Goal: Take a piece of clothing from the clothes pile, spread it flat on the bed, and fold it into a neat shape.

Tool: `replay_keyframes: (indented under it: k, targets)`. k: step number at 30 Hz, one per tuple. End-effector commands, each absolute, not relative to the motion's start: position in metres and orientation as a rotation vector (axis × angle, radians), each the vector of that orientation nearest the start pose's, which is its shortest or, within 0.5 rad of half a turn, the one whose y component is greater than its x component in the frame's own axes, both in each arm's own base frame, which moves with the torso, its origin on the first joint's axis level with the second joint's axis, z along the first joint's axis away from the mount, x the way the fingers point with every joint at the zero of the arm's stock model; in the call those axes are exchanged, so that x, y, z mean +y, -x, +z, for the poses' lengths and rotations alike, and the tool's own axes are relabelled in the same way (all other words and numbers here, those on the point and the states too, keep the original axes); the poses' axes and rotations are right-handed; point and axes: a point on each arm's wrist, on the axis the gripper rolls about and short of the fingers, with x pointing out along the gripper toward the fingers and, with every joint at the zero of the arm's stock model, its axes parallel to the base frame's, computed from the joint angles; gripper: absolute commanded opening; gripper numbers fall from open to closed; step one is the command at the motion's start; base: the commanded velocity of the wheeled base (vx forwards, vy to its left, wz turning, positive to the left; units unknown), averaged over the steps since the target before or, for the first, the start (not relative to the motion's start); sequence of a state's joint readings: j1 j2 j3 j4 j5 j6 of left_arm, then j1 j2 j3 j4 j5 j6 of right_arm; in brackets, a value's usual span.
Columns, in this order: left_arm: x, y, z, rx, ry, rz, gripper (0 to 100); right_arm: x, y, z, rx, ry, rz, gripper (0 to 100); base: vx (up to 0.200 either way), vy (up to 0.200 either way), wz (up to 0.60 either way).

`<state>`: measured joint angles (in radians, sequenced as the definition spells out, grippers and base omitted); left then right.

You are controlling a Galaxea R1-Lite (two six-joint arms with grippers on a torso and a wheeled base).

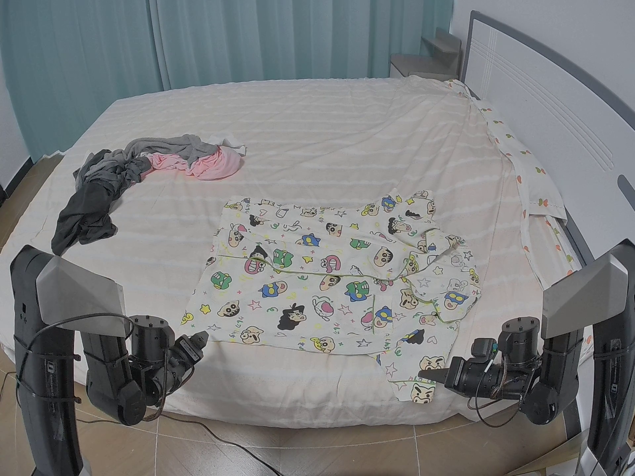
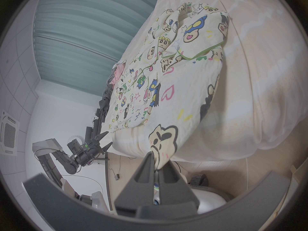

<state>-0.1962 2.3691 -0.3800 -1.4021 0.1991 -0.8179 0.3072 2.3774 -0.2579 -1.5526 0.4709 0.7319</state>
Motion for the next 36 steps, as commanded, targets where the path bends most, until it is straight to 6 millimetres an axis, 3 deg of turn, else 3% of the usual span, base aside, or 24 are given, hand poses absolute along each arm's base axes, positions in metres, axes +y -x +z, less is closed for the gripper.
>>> replay_keyframes:
  k: [1,16,30,31,36]
  targets:
    - [-0.054,-0.306,-0.041,0.509,0.69,0.231,100,0.094,-0.259,-0.031,0.81,-0.718,0.527,0,0.0,0.0,0.0]
    - [-0.065,-0.332,-0.049,0.444,0.695,0.207,100,0.095,-0.26,-0.03,0.806,-0.715,0.532,0,0.0,0.0,0.0]
    - [-0.073,-0.335,-0.048,0.433,0.698,0.181,100,0.098,-0.258,-0.031,0.813,-0.708,0.543,0,0.0,0.0,0.0]
    - [-0.073,-0.335,-0.048,0.431,0.699,0.184,0,0.098,-0.258,-0.031,0.812,-0.709,0.541,0,0.0,0.0,0.0]
    - [-0.073,-0.333,-0.046,0.418,0.695,0.193,0,0.098,-0.258,-0.031,0.812,-0.709,0.541,0,0.0,0.0,0.0]
